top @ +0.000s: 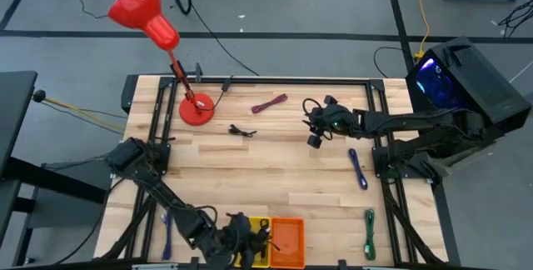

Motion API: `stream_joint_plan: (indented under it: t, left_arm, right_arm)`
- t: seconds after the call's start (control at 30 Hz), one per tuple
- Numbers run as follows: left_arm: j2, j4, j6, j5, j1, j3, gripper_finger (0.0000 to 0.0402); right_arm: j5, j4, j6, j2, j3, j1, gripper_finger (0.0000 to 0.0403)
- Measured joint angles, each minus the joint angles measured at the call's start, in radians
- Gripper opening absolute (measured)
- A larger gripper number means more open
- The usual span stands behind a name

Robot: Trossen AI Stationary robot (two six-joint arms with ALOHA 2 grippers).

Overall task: Pick & Place USB Port
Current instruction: Put the black charger cable into the yellow bin

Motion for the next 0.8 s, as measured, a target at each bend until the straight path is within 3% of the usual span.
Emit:
stream_joint_plan:
  t: [0.3,0.53,0.8]
  left_arm:
    - [0.0,-0.025,-0.043,0.054,0.014,0.0,0.0146]
    - [0.0,-0.18,-0.204,0.125,0.014,0.0,0.0146]
    - [-0.009,-0.213,-0.188,0.11,0.013,0.011,0.0146]
  right_arm:
    - [0.0,0.203,-0.018,0.0,-0.146,0.0,0.0107]
    - [0.0,0.243,-0.044,0.0,-0.151,0.0,0.0107]
    - [0.0,0.273,-0.044,0.0,-0.151,0.0,0.0107]
